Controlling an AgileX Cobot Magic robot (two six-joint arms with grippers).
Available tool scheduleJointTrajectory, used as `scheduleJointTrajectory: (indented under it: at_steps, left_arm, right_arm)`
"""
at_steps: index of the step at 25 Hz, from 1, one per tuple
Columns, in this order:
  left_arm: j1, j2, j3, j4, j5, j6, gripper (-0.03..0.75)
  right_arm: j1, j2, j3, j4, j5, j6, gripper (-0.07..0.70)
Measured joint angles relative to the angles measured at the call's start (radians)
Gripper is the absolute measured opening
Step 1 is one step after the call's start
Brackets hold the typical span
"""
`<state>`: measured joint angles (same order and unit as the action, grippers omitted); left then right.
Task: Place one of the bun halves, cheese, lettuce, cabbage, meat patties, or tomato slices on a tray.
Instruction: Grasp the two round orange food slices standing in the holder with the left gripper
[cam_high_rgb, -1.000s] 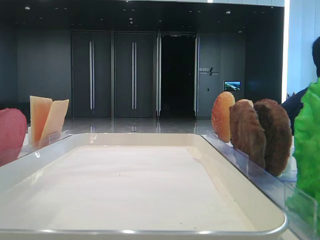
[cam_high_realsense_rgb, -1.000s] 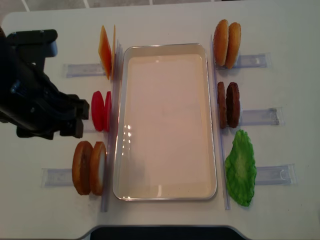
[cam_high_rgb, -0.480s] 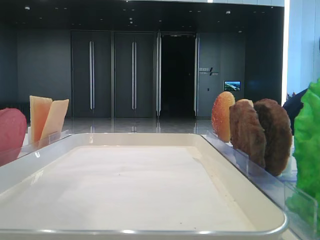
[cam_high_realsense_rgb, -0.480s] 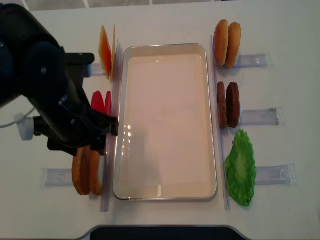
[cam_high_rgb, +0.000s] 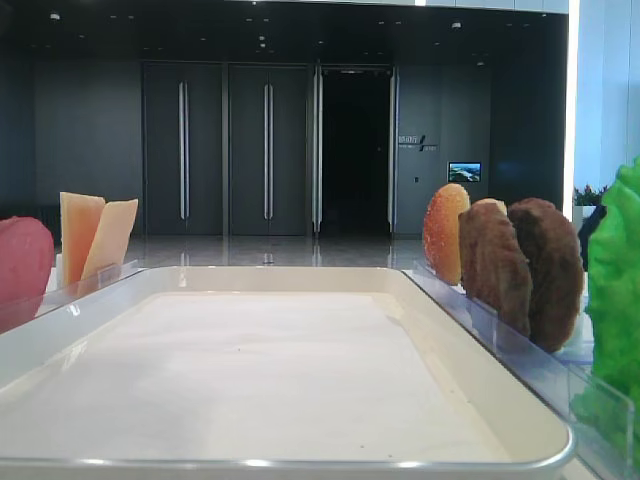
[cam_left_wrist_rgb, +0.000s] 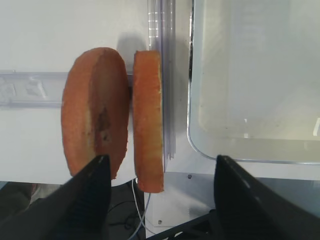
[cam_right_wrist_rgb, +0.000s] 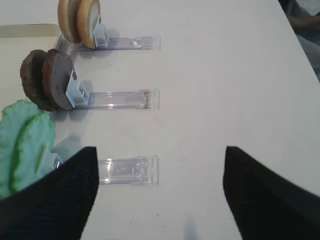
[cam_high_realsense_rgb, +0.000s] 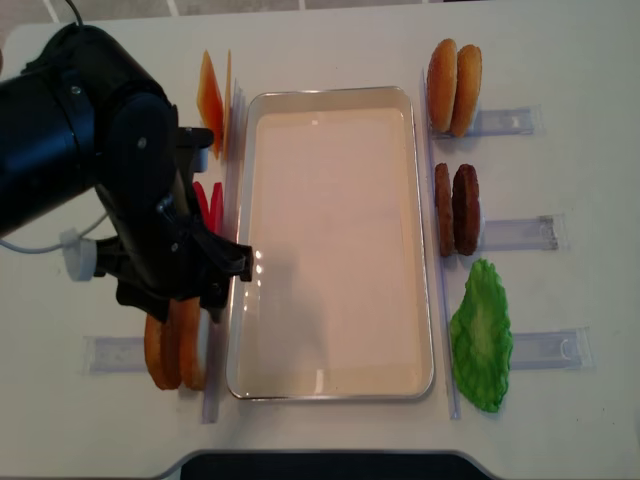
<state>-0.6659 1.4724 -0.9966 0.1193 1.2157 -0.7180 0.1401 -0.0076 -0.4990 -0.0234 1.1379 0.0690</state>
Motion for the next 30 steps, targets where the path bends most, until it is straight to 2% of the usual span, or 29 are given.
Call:
scheduleJointTrajectory:
  at_steps: [14,25,28,30]
  left_arm:
    - [0.0,0.077,0.008,0.006,-0.003,0.016,0.492]
    - [0.0,0.142,0.051,0.007,-0.015,0.026,0.484]
    - [0.0,0.142,0.051,0.007,-0.014,0.037,0.458]
    - [0.0,0.142,0.051,0.012,-0.014,0.04,0.41]
  right_arm:
    - [0.0,0.0,0.0,0.0,0.0,0.0,0.524]
    - [0.0,0.0,0.0,0.001,0.0,0.0,0.524]
    - [0.0,0.0,0.0,0.001,0.0,0.0,0.524]
    - [0.0,0.0,0.0,0.001,0.0,0.0,0.524]
